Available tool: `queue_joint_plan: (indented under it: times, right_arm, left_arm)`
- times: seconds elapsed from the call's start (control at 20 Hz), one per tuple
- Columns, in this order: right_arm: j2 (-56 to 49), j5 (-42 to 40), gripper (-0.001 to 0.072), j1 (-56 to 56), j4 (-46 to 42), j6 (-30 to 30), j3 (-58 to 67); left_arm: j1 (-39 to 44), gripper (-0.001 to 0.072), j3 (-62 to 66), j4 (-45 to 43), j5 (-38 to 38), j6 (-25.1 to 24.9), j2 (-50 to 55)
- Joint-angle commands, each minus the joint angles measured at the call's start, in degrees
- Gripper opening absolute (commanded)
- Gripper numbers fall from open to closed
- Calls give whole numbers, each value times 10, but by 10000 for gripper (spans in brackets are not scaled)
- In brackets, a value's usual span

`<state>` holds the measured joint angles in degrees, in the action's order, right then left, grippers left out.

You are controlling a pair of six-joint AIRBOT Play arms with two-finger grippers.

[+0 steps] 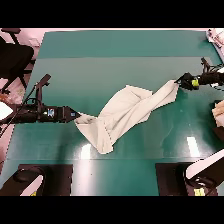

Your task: Fold the shirts.

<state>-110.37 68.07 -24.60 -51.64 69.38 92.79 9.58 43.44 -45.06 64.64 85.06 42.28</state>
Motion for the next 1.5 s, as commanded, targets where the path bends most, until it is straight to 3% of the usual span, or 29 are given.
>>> queue_joint_plan:
  times: [0.0, 0.05, 0.1, 0.15, 0.4, 0.65, 0.85, 1.0, 1.15, 1.45]
  right_arm:
    - [-24, 12, 436, 26, -9, 0, 8]
    - [-24, 14, 320, 35, -9, 0, 8]
    - [-23, 15, 110, 42, -8, 0, 8]
    - [-18, 15, 18, 47, -9, 0, 8]
    - [71, -1, 16, 55, -7, 0, 8]
    - [230, -52, 16, 52, 19, 2, 30]
    - [315, -57, 16, 52, 23, 8, 149]
    - [361, -58, 16, 37, 24, 23, 236]
    - [419, -55, 16, 6, 25, 41, 248]
    - [520, -41, 17, -55, 25, 41, 107]
  left_arm:
    - [0, 24, 1, 0, 0, 1, 0]
    - [0, 24, 1, 0, 1, 2, 0]
    - [0, 24, 1, 0, 2, 2, 0]
    - [0, 24, 1, 0, 5, 2, 0]
    - [0, 23, 12, 1, -9, 2, 0]
    - [0, 23, 126, -30, -108, 0, 0]
    - [0, 23, 286, -204, -185, 0, 0]
    - [0, 23, 410, -367, -200, 14, 0]
    - [0, 23, 510, -446, -157, 21, 0]
    - [0, 23, 591, -490, 41, 41, -1]
